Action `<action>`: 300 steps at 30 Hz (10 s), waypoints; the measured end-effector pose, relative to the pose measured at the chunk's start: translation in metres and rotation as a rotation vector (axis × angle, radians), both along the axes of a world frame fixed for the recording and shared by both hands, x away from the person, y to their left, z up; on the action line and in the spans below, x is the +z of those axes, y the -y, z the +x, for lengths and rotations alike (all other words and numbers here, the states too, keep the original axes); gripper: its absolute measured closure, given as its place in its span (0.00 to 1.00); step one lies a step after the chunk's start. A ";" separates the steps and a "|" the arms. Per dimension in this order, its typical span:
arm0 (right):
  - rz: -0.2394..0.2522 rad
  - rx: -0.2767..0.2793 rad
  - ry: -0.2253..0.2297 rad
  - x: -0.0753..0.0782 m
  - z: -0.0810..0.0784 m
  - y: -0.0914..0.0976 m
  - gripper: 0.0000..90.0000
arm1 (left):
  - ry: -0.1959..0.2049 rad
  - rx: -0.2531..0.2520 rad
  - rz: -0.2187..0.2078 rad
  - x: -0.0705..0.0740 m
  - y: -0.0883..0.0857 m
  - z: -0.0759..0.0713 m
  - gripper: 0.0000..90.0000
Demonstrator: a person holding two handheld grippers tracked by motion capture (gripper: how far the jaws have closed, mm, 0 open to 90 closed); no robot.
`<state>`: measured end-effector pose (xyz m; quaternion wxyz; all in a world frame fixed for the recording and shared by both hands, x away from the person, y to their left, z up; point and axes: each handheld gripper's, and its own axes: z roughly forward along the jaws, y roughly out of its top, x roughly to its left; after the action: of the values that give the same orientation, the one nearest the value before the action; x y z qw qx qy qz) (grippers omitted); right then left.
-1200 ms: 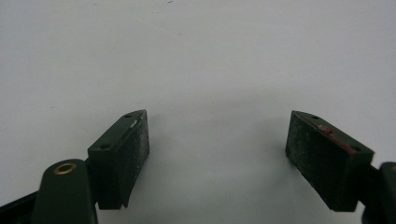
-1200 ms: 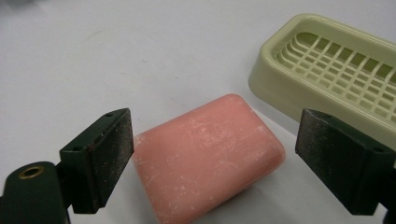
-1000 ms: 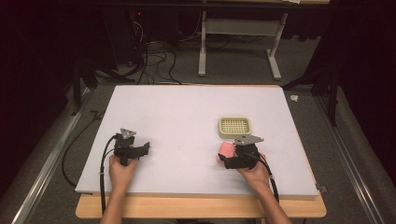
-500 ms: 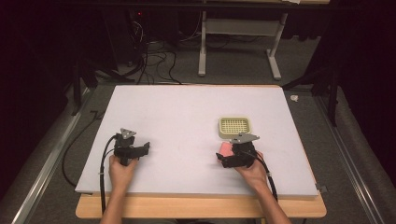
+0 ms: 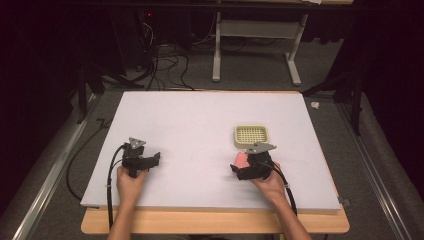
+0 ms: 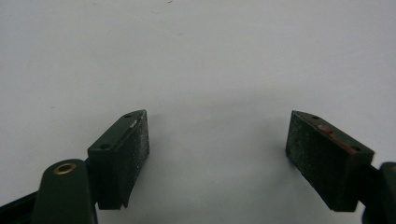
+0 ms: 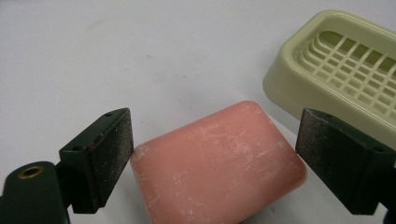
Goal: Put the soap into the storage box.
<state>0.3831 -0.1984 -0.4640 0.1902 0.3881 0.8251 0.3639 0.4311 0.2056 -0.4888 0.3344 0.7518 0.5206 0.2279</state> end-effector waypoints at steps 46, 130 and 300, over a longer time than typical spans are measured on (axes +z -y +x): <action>-0.064 0.002 -0.063 -0.011 0.005 -0.003 0.13 | 0.000 0.000 0.000 0.000 0.000 0.000 0.25; 0.140 -0.154 -0.074 0.017 -0.025 0.086 0.15 | 0.000 0.002 -0.001 0.000 0.000 0.000 0.24; 0.048 -0.337 -0.126 0.055 0.090 0.037 0.17 | 0.000 -0.004 -0.001 0.000 0.000 0.000 0.25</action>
<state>0.4728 -0.2349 -0.4088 0.1869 0.5472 0.7499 0.3213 0.4312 0.2057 -0.4888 0.3352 0.7527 0.5194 0.2267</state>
